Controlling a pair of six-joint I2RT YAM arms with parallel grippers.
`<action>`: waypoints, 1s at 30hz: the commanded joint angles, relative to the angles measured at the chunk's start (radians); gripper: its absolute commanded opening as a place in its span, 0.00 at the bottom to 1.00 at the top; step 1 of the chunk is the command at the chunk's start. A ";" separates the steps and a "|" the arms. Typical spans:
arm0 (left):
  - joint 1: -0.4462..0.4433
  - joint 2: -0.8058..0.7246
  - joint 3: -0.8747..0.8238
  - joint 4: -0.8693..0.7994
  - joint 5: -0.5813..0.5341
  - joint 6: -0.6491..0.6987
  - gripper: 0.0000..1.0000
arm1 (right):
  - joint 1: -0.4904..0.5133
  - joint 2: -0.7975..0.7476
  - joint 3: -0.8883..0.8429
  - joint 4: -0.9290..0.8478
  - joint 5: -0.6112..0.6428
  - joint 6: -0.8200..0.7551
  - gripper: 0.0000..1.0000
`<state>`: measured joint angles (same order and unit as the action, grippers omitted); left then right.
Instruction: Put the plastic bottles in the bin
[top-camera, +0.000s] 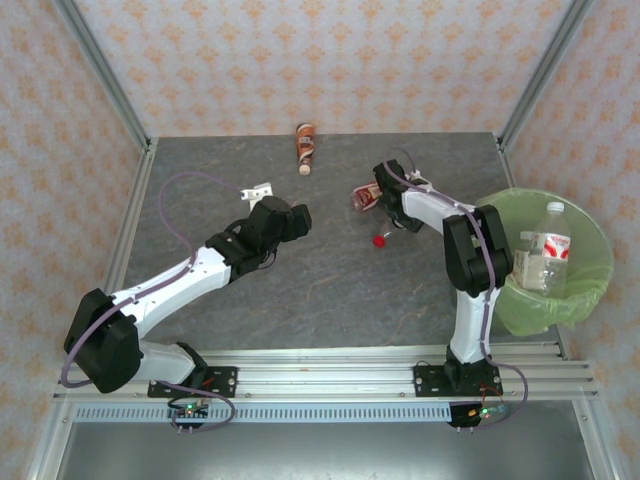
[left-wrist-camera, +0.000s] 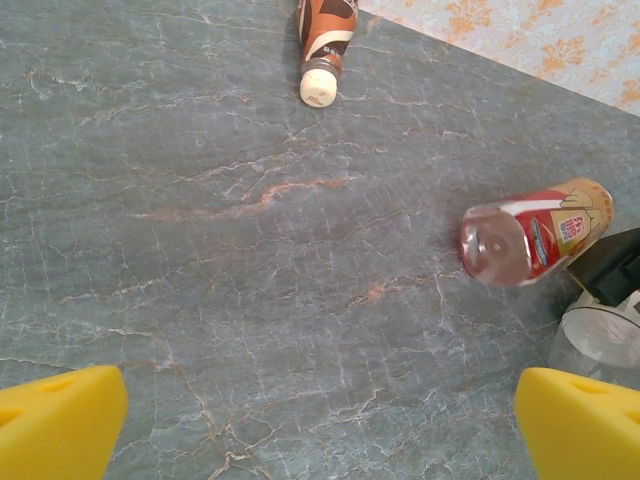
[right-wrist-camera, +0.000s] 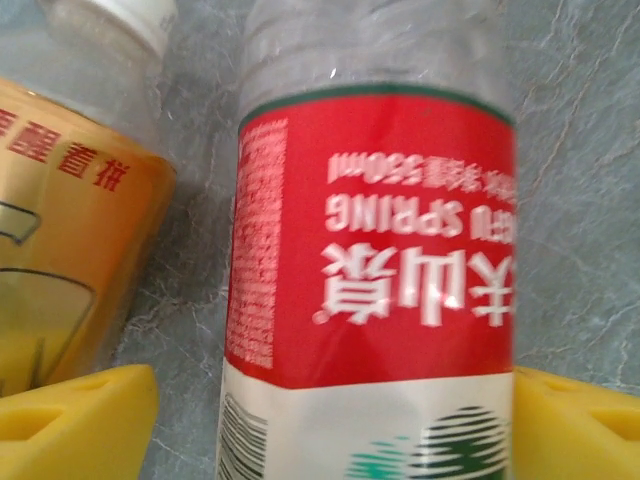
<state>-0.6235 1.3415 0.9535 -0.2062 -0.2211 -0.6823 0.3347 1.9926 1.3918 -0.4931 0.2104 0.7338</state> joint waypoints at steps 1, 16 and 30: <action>0.005 -0.006 -0.004 -0.024 -0.027 -0.014 1.00 | 0.000 0.017 -0.011 -0.009 -0.013 -0.017 0.82; 0.006 -0.034 -0.036 -0.018 -0.023 -0.020 1.00 | -0.007 -0.016 -0.134 0.113 -0.018 -0.028 0.77; 0.006 -0.069 -0.065 -0.018 -0.038 -0.022 1.00 | -0.006 -0.179 -0.270 0.225 0.021 -0.065 0.46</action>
<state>-0.6235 1.2911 0.9058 -0.2142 -0.2214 -0.6849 0.3328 1.8835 1.1542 -0.3145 0.1867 0.6800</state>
